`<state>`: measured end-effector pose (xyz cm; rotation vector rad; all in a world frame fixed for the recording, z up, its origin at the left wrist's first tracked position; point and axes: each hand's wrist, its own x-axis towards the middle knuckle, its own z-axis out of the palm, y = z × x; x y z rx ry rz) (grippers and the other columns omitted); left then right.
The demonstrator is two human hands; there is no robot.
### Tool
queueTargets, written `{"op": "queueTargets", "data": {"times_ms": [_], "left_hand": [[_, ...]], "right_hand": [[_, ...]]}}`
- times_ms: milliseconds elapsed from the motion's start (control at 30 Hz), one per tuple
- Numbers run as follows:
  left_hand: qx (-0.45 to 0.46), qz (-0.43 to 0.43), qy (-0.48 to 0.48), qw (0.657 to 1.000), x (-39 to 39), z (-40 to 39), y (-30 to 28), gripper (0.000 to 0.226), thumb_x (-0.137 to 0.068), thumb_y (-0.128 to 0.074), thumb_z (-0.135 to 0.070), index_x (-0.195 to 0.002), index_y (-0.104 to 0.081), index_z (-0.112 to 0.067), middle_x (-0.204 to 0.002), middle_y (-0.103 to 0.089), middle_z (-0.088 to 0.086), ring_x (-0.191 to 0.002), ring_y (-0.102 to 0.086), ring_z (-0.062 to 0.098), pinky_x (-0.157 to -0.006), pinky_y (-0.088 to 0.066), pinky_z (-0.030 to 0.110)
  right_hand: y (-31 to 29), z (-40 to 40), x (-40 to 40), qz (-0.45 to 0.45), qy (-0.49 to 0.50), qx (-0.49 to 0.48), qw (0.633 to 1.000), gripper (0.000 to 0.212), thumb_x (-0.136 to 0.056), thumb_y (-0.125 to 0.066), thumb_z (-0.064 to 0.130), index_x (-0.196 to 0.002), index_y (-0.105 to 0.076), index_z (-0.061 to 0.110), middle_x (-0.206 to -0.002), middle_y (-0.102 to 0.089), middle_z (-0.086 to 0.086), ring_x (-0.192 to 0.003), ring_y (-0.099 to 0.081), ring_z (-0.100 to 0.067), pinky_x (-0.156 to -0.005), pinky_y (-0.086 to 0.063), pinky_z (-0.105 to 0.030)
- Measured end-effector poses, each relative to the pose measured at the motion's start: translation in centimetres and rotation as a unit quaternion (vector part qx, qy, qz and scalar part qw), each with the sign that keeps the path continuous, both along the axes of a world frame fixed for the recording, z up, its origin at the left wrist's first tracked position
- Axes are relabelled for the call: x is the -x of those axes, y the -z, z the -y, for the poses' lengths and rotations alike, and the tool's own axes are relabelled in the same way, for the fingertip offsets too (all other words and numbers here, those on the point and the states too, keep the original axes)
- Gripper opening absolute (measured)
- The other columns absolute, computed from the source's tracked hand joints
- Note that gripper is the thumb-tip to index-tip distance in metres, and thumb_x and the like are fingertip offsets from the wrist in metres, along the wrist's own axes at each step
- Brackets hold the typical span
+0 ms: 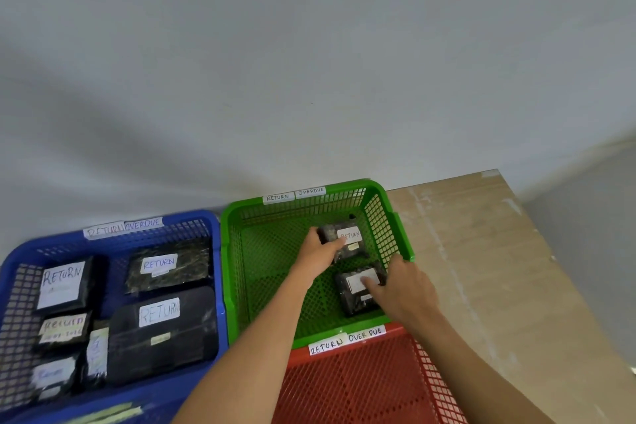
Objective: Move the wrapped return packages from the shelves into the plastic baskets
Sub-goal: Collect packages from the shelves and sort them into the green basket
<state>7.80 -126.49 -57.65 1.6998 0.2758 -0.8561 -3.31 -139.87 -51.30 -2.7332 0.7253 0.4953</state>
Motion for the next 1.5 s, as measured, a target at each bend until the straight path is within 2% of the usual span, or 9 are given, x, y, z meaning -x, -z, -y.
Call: {"op": "queueTargets", "data": {"times_ms": [133, 267, 433, 800, 967, 1133, 1200, 1300, 1500], "left_hand": [[-0.047, 0.025, 0.052, 0.997, 0.3, 1.5, 0.1, 0.045, -0.092, -0.072, -0.029, -0.131, -0.054, -0.014, -0.129, -0.064, 0.007, -0.114, -0.062, 0.024, -0.098, -0.052, 0.039], [-0.152, 0.116, 0.024, 0.981, 0.5, 2.3, 0.0, 0.066, -0.082, -0.083, -0.019, -0.138, -0.049, -0.009, -0.136, -0.055, 0.012, -0.126, -0.054, 0.03, -0.106, -0.048, 0.042], [-0.181, 0.14, 0.019, 0.973, 1.1, 2.1, -0.3, 0.062, -0.082, -0.083, -0.022, -0.137, -0.056, -0.014, -0.133, -0.052, 0.011, -0.127, -0.05, 0.029, -0.105, -0.045, 0.039], [-0.161, 0.13, 0.049, 0.977, 1.1, 1.0, 0.1, 0.067, -0.069, -0.093, -0.019, -0.127, -0.063, -0.011, -0.12, -0.065, 0.007, -0.102, -0.055, 0.015, -0.085, -0.045, 0.024], [-0.144, 0.123, 0.064, 0.98, 0.7, 0.4, -0.2, 0.067, -0.075, -0.089, -0.018, -0.135, -0.06, -0.009, -0.127, -0.066, 0.01, -0.111, -0.061, 0.019, -0.091, -0.044, 0.023], [-0.133, 0.153, 0.1, 0.974, 1.2, -0.7, -3.3, 0.075, -0.089, -0.076, -0.03, -0.153, -0.04, -0.017, -0.15, -0.05, 0.009, -0.137, -0.049, 0.029, -0.113, -0.039, 0.044], [-0.145, 0.179, 0.129, 0.964, 1.7, -1.4, -4.8, 0.068, -0.092, -0.072, -0.029, -0.151, -0.042, -0.019, -0.151, -0.049, 0.007, -0.138, -0.047, 0.029, -0.116, -0.038, 0.047], [-0.186, 0.227, 0.183, 0.938, 3.6, -2.6, -7.5, 0.058, -0.093, -0.069, -0.027, -0.147, -0.048, -0.022, -0.152, -0.048, 0.004, -0.14, -0.044, 0.027, -0.116, -0.037, 0.048], [-0.271, 0.367, 0.258, 0.852, 12.2, -5.7, -14.2, 0.05, -0.096, -0.061, -0.042, -0.143, -0.051, -0.025, -0.153, -0.048, -0.002, -0.142, -0.041, 0.022, -0.116, -0.03, 0.05]], "right_hand": [[-0.4, 1.6, 0.3, 0.017, -0.002, -0.036, 0.999, 0.034, -0.092, -0.066, 0.049, -0.098, -0.054, 0.019, -0.095, -0.063, 0.0, -0.077, -0.064, -0.018, -0.067, -0.06, -0.037], [-0.1, 0.8, 0.7, -0.011, -0.041, -0.061, 0.997, 0.02, -0.091, -0.066, 0.038, -0.095, -0.055, 0.021, -0.097, -0.063, 0.001, -0.085, -0.061, -0.02, -0.072, -0.052, -0.034], [1.2, -0.7, 0.9, -0.035, -0.033, -0.064, 0.997, 0.044, -0.089, -0.069, 0.041, -0.124, -0.06, 0.016, -0.125, -0.057, -0.006, -0.111, -0.061, -0.028, -0.092, -0.053, -0.04], [2.1, -1.8, 1.4, -0.025, 0.026, -0.045, 0.998, 0.06, -0.084, -0.074, 0.042, -0.133, -0.046, 0.021, -0.129, -0.051, -0.009, -0.111, -0.062, -0.034, -0.09, -0.055, -0.044], [2.0, -1.6, 0.7, -0.032, 0.022, -0.047, 0.998, 0.061, -0.083, -0.076, 0.042, -0.133, -0.047, 0.022, -0.127, -0.052, -0.01, -0.11, -0.062, -0.032, -0.089, -0.053, -0.041], [0.3, 0.3, 0.6, -0.031, -0.027, -0.088, 0.995, 0.042, -0.084, -0.074, 0.046, -0.117, -0.062, 0.022, -0.113, -0.069, -0.003, -0.092, -0.062, -0.021, -0.079, -0.054, -0.034], [-1.2, 0.9, 1.0, -0.023, -0.06, -0.103, 0.993, 0.045, -0.09, -0.072, 0.044, -0.125, -0.063, 0.017, -0.118, -0.069, -0.003, -0.095, -0.061, -0.018, -0.079, -0.049, -0.03], [-3.8, 1.3, 2.4, 0.002, -0.104, -0.098, 0.99, 0.051, -0.093, -0.068, 0.048, -0.136, -0.059, 0.021, -0.134, -0.065, 0.0, -0.115, -0.062, -0.019, -0.098, -0.052, -0.037], [-9.2, 0.5, 8.6, 0.077, -0.204, 0.009, 0.976, 0.077, -0.094, -0.053, 0.066, -0.157, -0.032, 0.027, -0.164, -0.036, -0.001, -0.149, -0.035, -0.023, -0.12, -0.032, -0.05]]}}
